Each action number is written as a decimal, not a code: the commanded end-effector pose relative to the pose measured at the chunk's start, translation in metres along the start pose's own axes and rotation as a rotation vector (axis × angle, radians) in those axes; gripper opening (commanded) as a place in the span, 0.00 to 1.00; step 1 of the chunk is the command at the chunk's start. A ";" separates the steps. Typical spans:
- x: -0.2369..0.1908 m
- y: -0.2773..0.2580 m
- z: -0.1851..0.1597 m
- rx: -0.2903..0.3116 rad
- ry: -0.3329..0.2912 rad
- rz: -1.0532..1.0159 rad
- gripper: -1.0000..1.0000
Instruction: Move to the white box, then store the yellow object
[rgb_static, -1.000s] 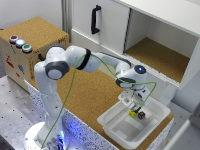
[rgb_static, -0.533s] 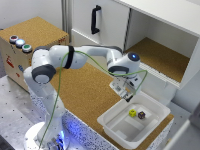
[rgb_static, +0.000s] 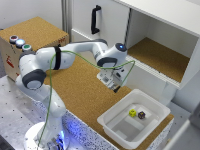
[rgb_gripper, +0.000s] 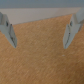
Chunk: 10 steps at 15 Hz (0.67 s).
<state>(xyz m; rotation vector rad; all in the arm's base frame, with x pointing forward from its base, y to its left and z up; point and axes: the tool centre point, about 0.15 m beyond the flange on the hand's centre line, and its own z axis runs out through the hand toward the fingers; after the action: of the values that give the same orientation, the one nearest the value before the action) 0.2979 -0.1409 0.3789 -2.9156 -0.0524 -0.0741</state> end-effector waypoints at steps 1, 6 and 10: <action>-0.033 -0.075 0.051 0.017 0.020 -0.068 1.00; -0.011 -0.135 0.059 -0.012 0.021 -0.074 1.00; 0.022 -0.200 0.072 -0.022 0.014 0.002 1.00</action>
<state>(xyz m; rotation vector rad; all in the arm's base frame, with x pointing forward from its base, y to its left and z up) 0.2831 -0.0172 0.3581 -2.8299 -0.1571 -0.1032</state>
